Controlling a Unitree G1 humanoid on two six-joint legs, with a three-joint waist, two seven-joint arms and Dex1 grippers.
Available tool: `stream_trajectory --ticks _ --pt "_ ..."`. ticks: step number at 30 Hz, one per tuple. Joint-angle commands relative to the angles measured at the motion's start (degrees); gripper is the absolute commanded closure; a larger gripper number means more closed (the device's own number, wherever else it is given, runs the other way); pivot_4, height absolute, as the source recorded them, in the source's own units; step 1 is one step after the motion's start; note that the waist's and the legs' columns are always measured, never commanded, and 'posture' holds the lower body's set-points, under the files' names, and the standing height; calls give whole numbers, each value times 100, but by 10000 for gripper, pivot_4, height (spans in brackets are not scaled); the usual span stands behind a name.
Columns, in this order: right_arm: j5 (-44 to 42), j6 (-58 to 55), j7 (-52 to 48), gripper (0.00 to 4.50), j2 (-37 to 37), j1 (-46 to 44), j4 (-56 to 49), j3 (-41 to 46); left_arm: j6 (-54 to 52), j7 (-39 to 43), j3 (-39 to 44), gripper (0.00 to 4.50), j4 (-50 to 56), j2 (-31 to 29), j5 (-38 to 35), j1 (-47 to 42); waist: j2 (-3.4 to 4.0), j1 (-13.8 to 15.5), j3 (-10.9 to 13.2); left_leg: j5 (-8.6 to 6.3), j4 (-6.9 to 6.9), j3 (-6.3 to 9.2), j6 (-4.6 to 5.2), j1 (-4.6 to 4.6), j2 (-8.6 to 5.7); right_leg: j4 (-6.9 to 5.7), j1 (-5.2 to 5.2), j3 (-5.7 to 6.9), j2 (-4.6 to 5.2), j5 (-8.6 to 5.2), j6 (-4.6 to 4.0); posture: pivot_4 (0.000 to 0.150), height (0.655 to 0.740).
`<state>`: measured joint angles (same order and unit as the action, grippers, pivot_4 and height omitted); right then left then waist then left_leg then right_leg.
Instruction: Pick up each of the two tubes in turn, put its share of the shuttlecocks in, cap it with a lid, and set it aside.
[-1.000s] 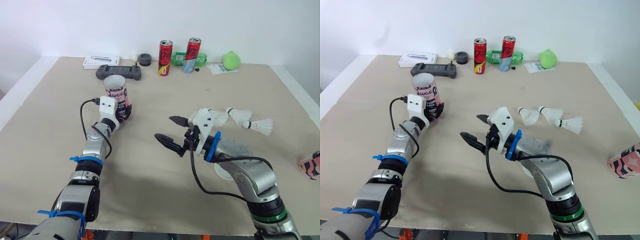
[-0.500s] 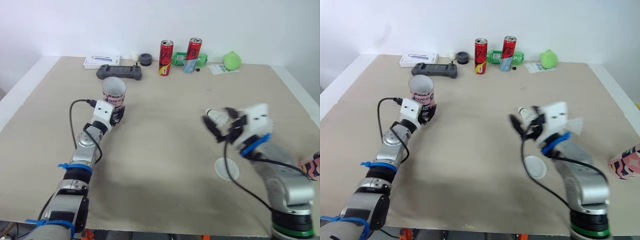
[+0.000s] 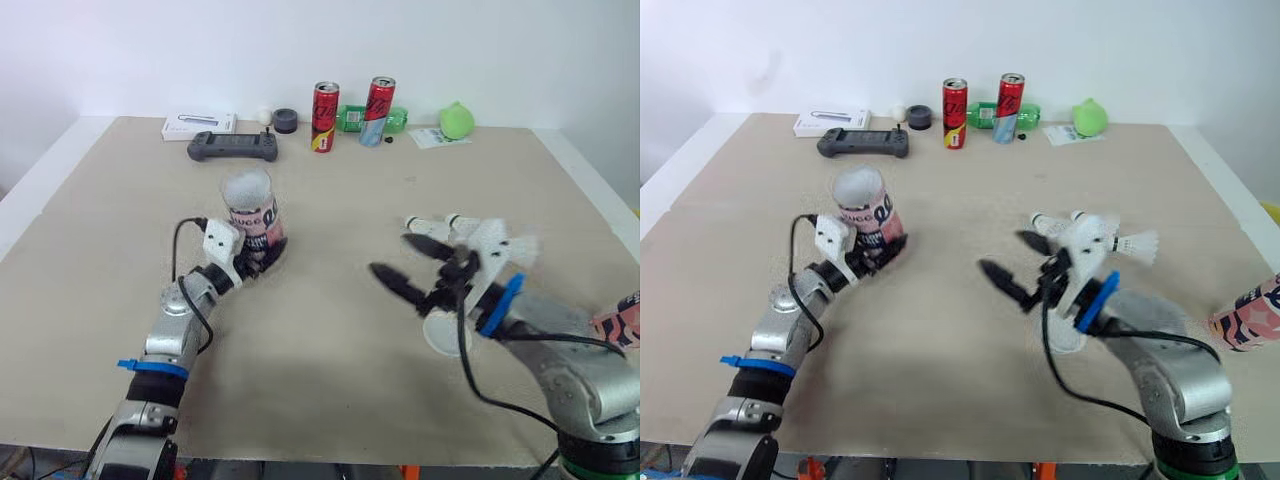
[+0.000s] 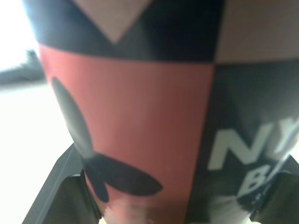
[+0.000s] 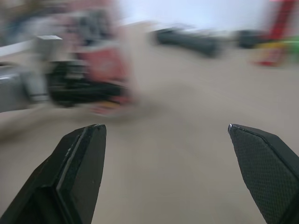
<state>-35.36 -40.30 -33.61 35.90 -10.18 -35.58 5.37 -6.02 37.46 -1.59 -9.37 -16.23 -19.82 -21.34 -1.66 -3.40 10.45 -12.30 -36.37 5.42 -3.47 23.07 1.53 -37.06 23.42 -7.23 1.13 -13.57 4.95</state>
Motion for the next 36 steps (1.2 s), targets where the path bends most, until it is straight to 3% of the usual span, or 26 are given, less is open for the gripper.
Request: stream_trajectory --ticks 1,5,9,21,24,36 --pt "40 6 -66 0 72 -159 -231 -199 -411 146 -89 12555 544 -49 -134 187 0 21 0 0 -5 -1 0 -2 0 0 -2 0 0 2 0 1500 7400" --pt "92 53 -95 0 64 -260 -126 -351 -497 100 -190 12555 534 -36 85 292 0 65 -1 7 -7 -2 2 -9 0 0 -5 1 -1 9 1 1500 7400" --pt "169 81 -121 0 31 -332 -45 -445 -365 60 -193 967 426 -10 220 251 1 66 -1 9 -7 -4 2 -11 0 0 -6 0 -1 9 0 1500 7400" --pt "277 117 -92 0 -49 -369 -13 -525 3 54 -141 967 219 86 360 101 1 68 -1 9 -5 -4 2 -5 0 1 -1 0 -1 9 -1 1500 7400" --pt "293 115 -89 0 -69 -378 -10 -530 54 6 -122 8955 149 117 409 43 1 68 -1 9 -5 -3 2 -5 0 1 -1 0 -1 8 -1 1500 7400" --pt "331 131 -16 0 -107 -276 8 -375 206 -65 -49 8955 70 95 504 -39 1 68 -1 9 -5 -3 2 -5 0 1 -1 0 -1 9 0 1500 7400"
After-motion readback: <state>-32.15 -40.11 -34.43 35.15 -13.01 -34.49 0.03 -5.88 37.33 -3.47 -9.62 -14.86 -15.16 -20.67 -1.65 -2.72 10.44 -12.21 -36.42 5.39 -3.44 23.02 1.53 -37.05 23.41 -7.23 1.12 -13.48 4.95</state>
